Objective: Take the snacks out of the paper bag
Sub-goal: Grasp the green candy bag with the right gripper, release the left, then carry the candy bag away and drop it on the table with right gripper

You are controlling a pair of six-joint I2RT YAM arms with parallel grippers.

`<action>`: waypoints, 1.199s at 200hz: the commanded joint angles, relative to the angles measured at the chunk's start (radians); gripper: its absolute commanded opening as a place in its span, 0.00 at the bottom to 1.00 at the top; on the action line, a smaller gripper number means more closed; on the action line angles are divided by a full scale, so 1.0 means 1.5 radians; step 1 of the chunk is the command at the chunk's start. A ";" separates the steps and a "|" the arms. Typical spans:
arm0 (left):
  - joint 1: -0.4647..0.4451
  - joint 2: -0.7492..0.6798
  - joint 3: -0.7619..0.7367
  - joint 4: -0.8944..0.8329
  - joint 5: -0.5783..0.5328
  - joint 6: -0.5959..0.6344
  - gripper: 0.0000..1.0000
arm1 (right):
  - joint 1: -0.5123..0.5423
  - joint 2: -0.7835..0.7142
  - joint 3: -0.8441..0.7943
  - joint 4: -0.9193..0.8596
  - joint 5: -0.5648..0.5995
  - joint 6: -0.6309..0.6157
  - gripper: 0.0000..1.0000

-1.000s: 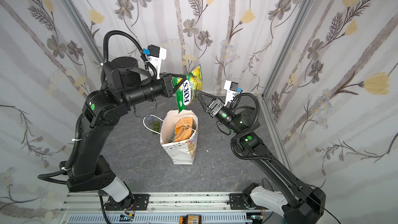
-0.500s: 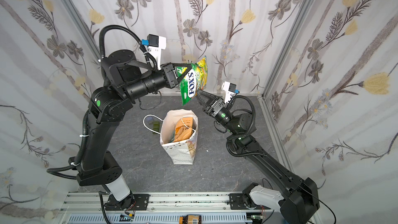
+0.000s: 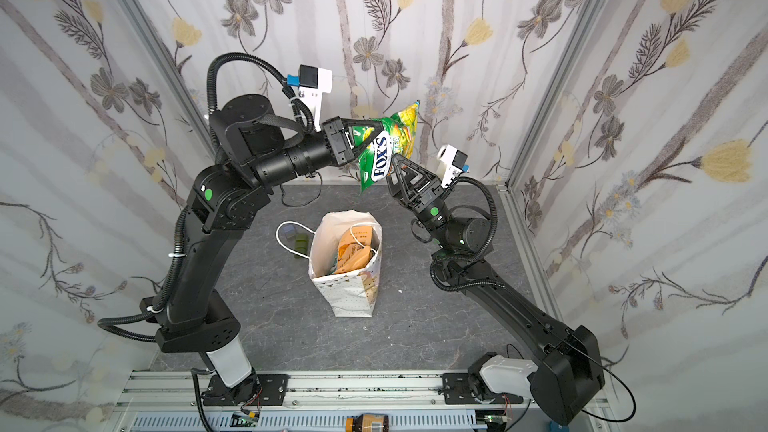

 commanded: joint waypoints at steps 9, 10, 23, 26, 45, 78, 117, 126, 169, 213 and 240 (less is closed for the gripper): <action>0.000 -0.008 -0.013 0.010 -0.003 0.005 0.00 | 0.000 -0.015 0.004 0.024 0.011 -0.008 0.57; 0.000 -0.008 -0.013 0.010 -0.003 0.005 0.00 | 0.000 -0.016 0.004 0.021 0.011 -0.009 0.56; 0.000 -0.010 -0.023 0.008 0.003 0.006 0.00 | 0.000 -0.023 0.003 0.005 0.015 -0.017 0.47; 0.001 -0.010 -0.027 0.008 0.004 0.006 0.00 | 0.000 -0.025 0.003 0.001 0.015 -0.019 0.45; -0.001 -0.025 -0.064 0.009 0.003 0.018 0.00 | -0.001 -0.040 0.002 -0.030 0.023 -0.040 0.34; -0.003 -0.049 -0.116 -0.002 -0.009 0.051 0.12 | -0.006 -0.066 0.005 -0.107 0.031 -0.075 0.10; -0.007 -0.074 -0.149 -0.022 -0.039 0.113 0.43 | -0.011 -0.084 0.020 -0.180 0.033 -0.121 0.00; -0.010 -0.082 -0.155 -0.028 -0.049 0.134 0.49 | -0.016 -0.088 0.024 -0.197 0.033 -0.130 0.00; -0.014 -0.167 -0.260 -0.050 -0.133 0.261 0.86 | -0.078 -0.105 0.045 -0.273 0.011 -0.148 0.00; -0.014 -0.308 -0.452 -0.009 -0.166 0.350 1.00 | -0.199 -0.092 0.081 -0.378 -0.035 -0.160 0.00; -0.014 -0.414 -0.578 0.036 -0.161 0.367 1.00 | -0.285 -0.071 0.089 -0.419 -0.060 -0.165 0.00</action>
